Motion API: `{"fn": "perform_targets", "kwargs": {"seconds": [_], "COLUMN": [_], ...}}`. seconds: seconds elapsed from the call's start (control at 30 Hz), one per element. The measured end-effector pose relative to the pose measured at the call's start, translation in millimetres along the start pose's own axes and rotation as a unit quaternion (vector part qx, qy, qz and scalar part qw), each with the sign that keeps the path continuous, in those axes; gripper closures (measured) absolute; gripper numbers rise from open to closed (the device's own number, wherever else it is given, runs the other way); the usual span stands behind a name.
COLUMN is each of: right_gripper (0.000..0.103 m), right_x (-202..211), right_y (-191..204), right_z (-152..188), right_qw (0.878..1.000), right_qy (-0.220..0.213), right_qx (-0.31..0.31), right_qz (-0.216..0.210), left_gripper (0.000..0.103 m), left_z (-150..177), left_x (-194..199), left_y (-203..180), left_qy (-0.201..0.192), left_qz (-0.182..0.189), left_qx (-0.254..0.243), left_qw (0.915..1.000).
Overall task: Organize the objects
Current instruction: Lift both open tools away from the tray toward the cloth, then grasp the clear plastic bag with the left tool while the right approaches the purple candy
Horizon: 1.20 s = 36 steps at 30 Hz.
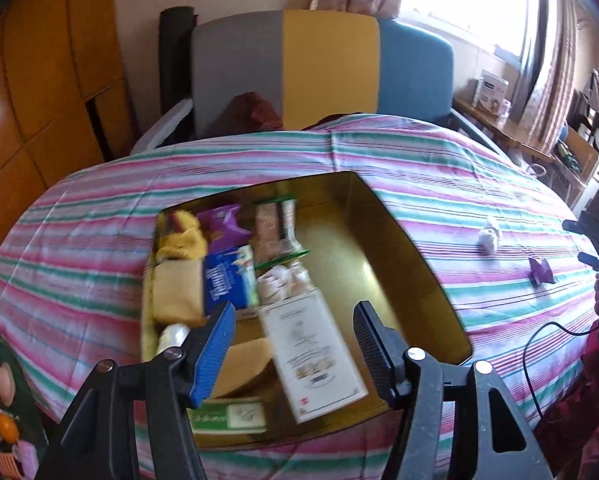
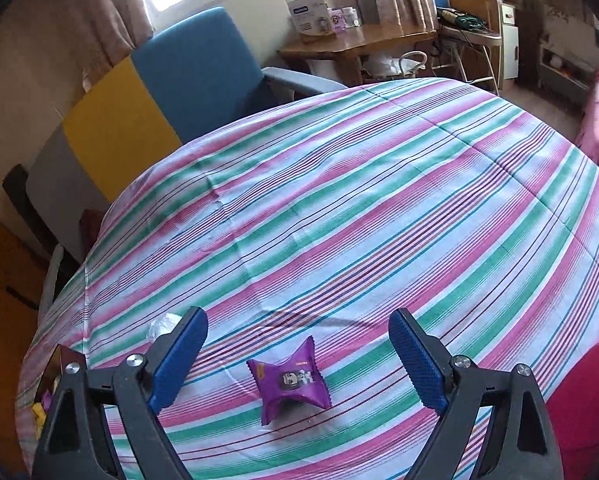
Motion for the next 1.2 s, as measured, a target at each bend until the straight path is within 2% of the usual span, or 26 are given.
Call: {"fn": "perform_targets", "kwargs": {"seconds": [0.1, 0.5, 0.73, 0.9, 1.07, 1.2], "right_gripper": [0.010, 0.008, 0.008, 0.008, 0.008, 0.008], "right_x": [-2.8, -13.1, -14.6, -16.2, -22.6, -25.3], "right_y": [-1.7, -16.7, -26.3, -33.0, -32.0, -28.8], "right_z": [2.7, 10.7, 9.6, 7.8, 12.0, 14.3], "right_qw": [1.000, 0.997, 0.996, 0.994, 0.991, 0.991], "right_qy": [0.012, 0.042, 0.040, 0.038, 0.054, 0.063], "right_qx": [-0.020, -0.063, -0.084, -0.105, -0.116, -0.116], "right_qz": [-0.016, -0.014, -0.013, -0.017, -0.028, -0.036], "left_gripper": [0.041, 0.041, 0.041, 0.041, 0.041, 0.041], "left_z": [-5.0, -11.8, -16.9, -18.3, -11.1, -13.3], "left_x": [-3.6, -18.4, -27.3, -37.6, -57.6, -71.3], "left_y": [-17.3, -80.5, -112.1, -147.5, -180.0, -212.6], "left_qy": [0.001, 0.017, 0.033, 0.047, 0.077, 0.079], "left_qz": [0.013, 0.051, 0.094, 0.124, 0.143, 0.167], "left_qx": [-0.011, -0.058, -0.050, -0.072, -0.081, -0.106], "left_qw": [0.9999, 0.9968, 0.9938, 0.9886, 0.9834, 0.9770]}}
Point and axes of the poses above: each gripper's, at about its wrist camera, not at the fingertips, and x roughly against the way its jaws point, y to its left, z to its underside, the point moved 10 cm from there along -x, roughly the way its jaws point, and after that the axes turned 3 degrees about -y, right-handed, at the moved point
